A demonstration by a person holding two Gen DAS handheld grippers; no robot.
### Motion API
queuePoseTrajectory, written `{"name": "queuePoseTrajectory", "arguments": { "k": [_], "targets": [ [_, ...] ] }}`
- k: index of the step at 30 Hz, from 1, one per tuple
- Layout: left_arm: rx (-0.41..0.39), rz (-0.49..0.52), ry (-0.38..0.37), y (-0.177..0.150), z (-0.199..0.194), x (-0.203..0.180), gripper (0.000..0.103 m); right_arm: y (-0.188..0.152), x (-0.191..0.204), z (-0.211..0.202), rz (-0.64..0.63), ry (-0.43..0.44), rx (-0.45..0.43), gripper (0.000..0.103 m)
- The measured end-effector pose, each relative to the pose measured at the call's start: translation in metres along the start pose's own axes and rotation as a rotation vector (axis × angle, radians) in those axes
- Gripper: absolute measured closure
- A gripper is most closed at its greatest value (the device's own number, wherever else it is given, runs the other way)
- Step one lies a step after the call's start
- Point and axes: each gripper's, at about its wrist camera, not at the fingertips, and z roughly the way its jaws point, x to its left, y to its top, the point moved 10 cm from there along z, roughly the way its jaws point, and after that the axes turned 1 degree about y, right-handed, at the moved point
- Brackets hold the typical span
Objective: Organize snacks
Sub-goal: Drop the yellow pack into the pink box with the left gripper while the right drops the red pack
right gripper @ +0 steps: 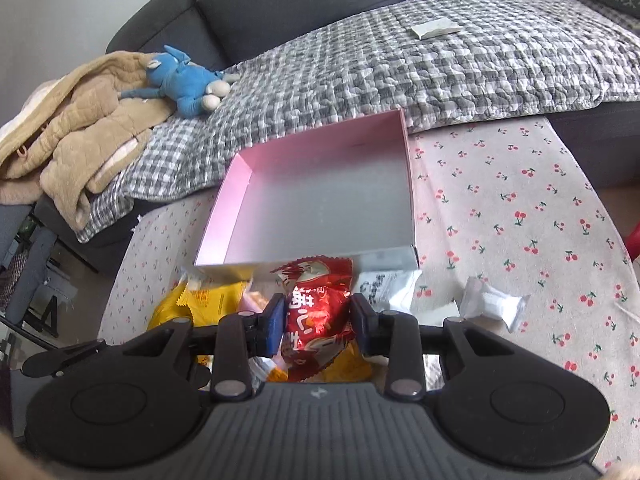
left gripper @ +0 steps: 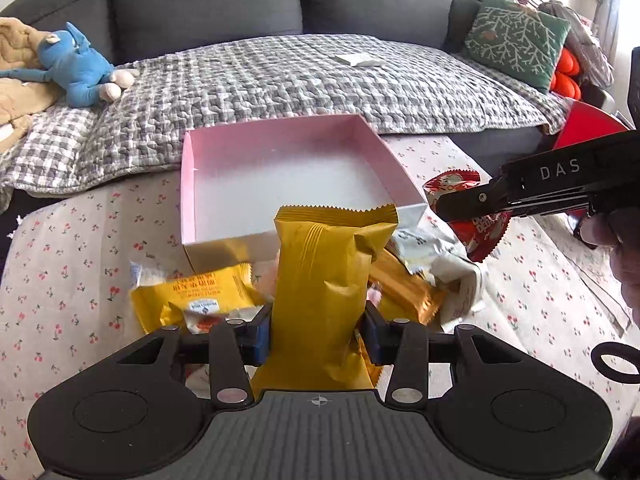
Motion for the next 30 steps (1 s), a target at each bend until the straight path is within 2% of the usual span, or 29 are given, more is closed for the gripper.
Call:
{"name": "queuePoseTrajectory", "arguments": {
  "k": [6,12,19,21,25,26,27,28,29,30],
  "targets": [
    [-0.011,-0.061,0.067,0.038,0.034,0.020,0.061,0.023,-0.007,0.031,0.060,0.074,-0.010,0.071],
    [-0.012,-0.127,0.145,0.071,0.080,0.043,0.061,0.041,-0.019,0.051,0.055,0.084,-0.029,0.071],
    [-0.012,-0.132,0.198,0.089,0.122,0.047,0.064,0.047,-0.026,0.068,0.056,0.089,-0.033,0.071],
    [-0.010,-0.134,0.211,0.090,0.129,0.049,0.070,0.048,-0.025,0.070,0.049,0.085,-0.037,0.071],
    [-0.026,-0.137,0.228,0.091,0.136,0.053,0.068,0.050,-0.025,0.075,0.040,0.075,-0.045,0.070],
    [-0.032,-0.145,0.231,0.091,0.137,0.055,0.065,0.051,-0.027,0.075,0.045,0.068,-0.054,0.068],
    [-0.035,-0.153,0.226,0.091,0.137,0.055,0.064,0.052,-0.028,0.073,0.052,0.063,-0.061,0.056],
    [-0.033,-0.159,0.216,0.090,0.138,0.056,0.061,0.053,-0.029,0.071,0.059,0.063,-0.068,0.048],
    [-0.026,-0.162,0.213,0.089,0.139,0.056,0.054,0.054,-0.030,0.069,0.065,0.065,-0.076,0.039],
    [-0.020,-0.162,0.212,0.087,0.139,0.056,0.047,0.055,-0.030,0.066,0.069,0.067,-0.079,0.037]
  ]
}}
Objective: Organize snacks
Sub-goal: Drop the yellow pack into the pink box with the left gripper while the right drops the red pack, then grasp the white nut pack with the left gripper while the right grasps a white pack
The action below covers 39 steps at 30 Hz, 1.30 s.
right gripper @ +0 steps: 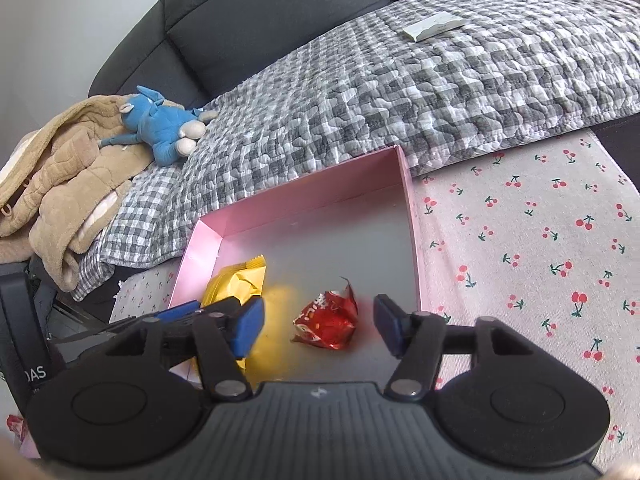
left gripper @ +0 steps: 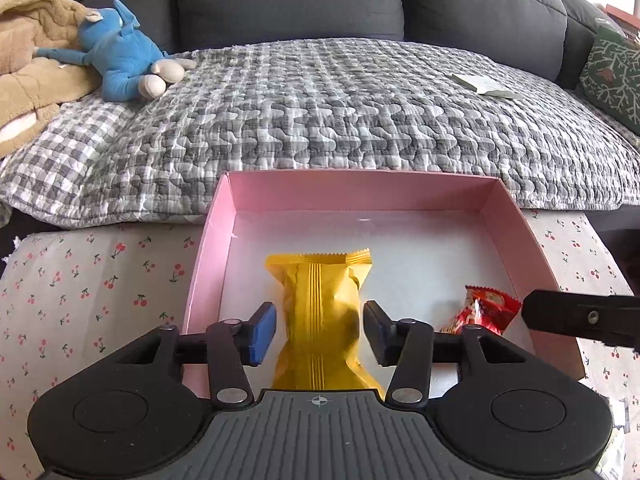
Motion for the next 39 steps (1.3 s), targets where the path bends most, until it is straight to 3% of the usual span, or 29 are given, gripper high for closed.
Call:
{"name": "queuePoseTrajectory", "arguments": {
  "k": [6,14,26,34,39],
  "targets": [
    [-0.010,0.026,-0.009,-0.001,-0.011,-0.003,0.023,0.006,-0.004,-0.022,0.019,0.006,-0.038,0.025],
    [-0.025,0.052,-0.059,-0.014,-0.041,-0.008,0.011,-0.002,-0.017,-0.046,0.051,-0.048,-0.061,0.018],
    [-0.054,0.116,-0.088,-0.058,-0.088,0.001,0.004,-0.040,-0.002,-0.083,-0.070,-0.144,-0.056,0.008],
    [-0.048,0.166,-0.124,-0.100,-0.118,0.019,0.003,-0.065,0.006,-0.100,-0.125,-0.157,-0.076,0.004],
    [-0.050,0.157,-0.105,-0.118,-0.124,0.038,0.003,-0.075,0.004,-0.099,-0.164,-0.177,-0.102,0.001]
  ]
}}
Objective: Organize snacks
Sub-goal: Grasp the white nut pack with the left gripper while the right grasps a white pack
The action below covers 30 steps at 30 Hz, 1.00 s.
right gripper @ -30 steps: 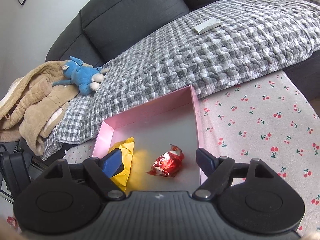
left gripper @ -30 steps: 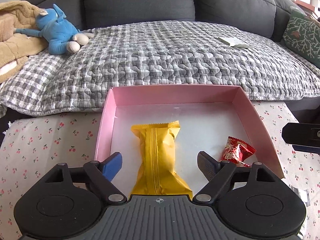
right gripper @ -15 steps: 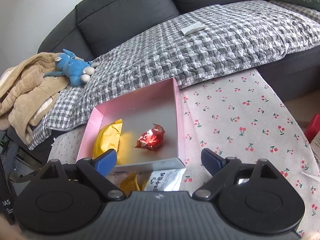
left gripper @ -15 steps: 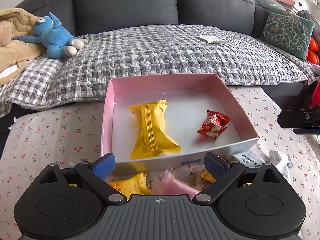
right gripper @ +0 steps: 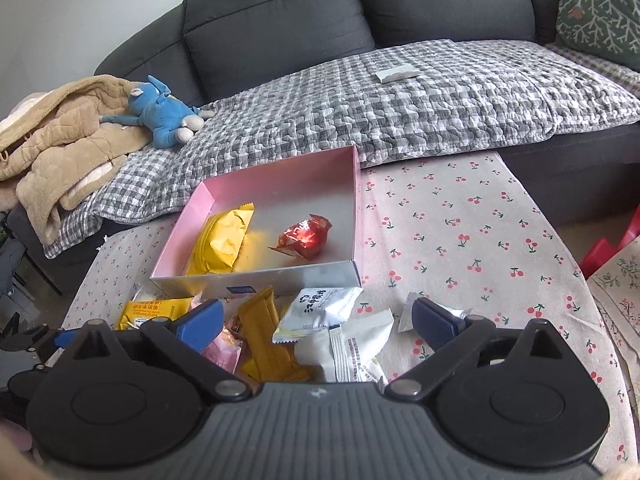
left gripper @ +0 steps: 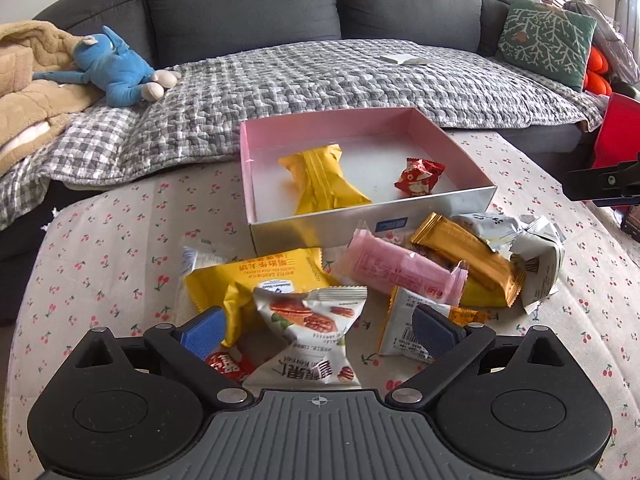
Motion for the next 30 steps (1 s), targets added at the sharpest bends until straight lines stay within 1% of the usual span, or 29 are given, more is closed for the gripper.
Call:
{"name": "queuePoseTrajectory", "arguments": {
  "k": [5,8,11,13,16,20,24,27,30],
  "targets": [
    [-0.028,-0.042,-0.008,-0.008,-0.006,0.012,0.003,-0.012,0.001,0.003,-0.076,-0.045,-0.013,0.000],
    [-0.038,-0.038,-0.030,-0.014,-0.006,0.016,0.003,-0.017,0.001,0.003,-0.117,-0.037,-0.028,0.000],
    [-0.041,-0.049,-0.028,-0.022,-0.004,0.020,0.003,-0.017,-0.003,0.001,-0.114,-0.040,-0.049,0.000],
    [-0.037,-0.054,-0.026,-0.027,-0.003,0.023,0.003,-0.018,-0.005,-0.001,-0.106,-0.022,-0.047,0.000],
    [-0.039,-0.062,-0.029,-0.033,-0.006,0.023,0.003,-0.021,-0.009,-0.004,-0.108,-0.020,-0.044,0.000],
    [-0.042,-0.042,-0.027,-0.040,-0.007,0.020,0.003,-0.032,-0.018,-0.001,-0.102,-0.043,-0.001,0.000],
    [-0.045,-0.013,0.011,-0.044,-0.002,0.025,0.003,-0.050,-0.023,0.008,-0.123,-0.078,0.068,0.000],
    [-0.047,-0.021,0.015,-0.046,0.003,0.028,0.003,-0.059,-0.023,0.014,-0.139,-0.079,0.104,0.000],
    [-0.069,0.002,0.015,-0.043,0.004,0.026,0.005,-0.061,-0.020,0.019,-0.150,-0.072,0.113,0.001]
  ]
}}
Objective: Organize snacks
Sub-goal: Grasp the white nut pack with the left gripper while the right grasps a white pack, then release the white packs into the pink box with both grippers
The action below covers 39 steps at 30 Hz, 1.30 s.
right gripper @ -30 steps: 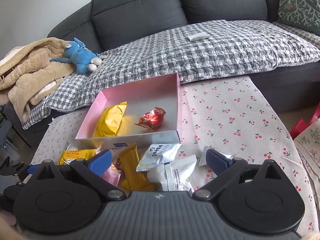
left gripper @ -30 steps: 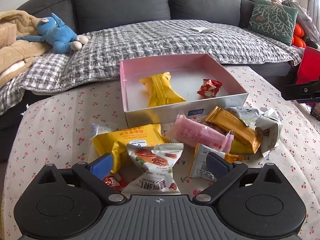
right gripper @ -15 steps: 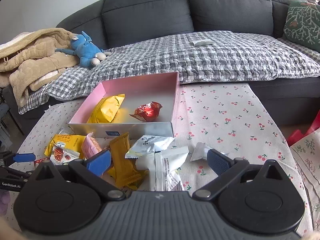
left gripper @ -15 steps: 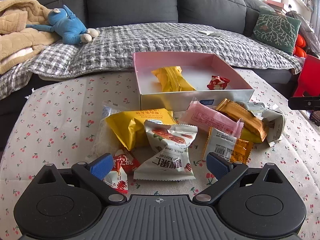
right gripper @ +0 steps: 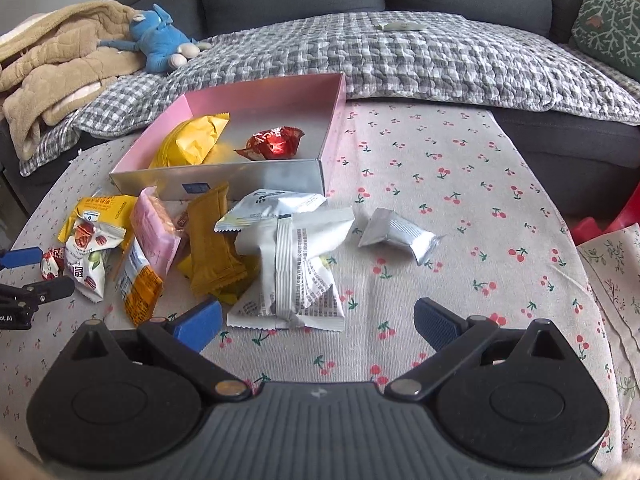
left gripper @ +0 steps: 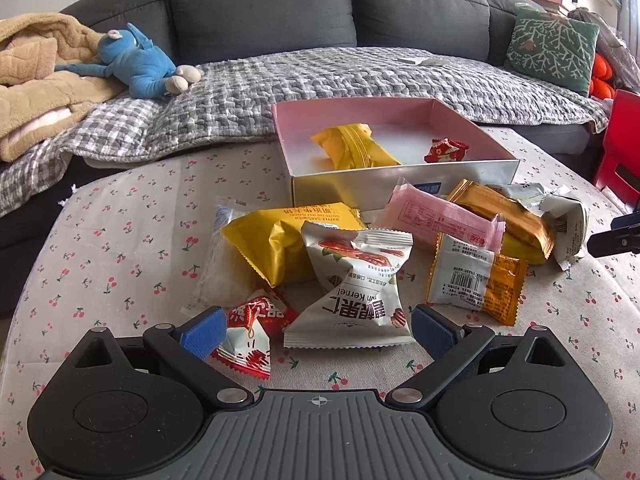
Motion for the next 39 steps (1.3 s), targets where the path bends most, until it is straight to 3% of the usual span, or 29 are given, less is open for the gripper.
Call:
{"name": "queuePoseTrajectory", "arguments": {
  "k": [7,12,23,29,39],
  "targets": [
    [-0.036,0.015,-0.062,0.010,-0.001,-0.014,0.009,0.005,0.005,0.011,0.009,0.017,0.002,0.012],
    [-0.008,0.013,-0.095,0.012,0.011,-0.023,0.030,0.008,0.011,0.016,-0.007,0.030,-0.004,0.027],
    [0.042,-0.067,-0.037,0.014,0.033,-0.020,0.057,0.015,0.010,0.021,-0.004,-0.009,-0.033,0.062],
    [0.068,-0.123,-0.022,0.017,0.032,-0.021,0.067,0.019,0.013,0.022,-0.009,-0.049,0.001,0.065],
    [0.137,-0.165,-0.032,0.013,0.023,-0.024,0.068,0.029,0.009,0.004,0.078,-0.022,0.009,0.065]
  ]
}}
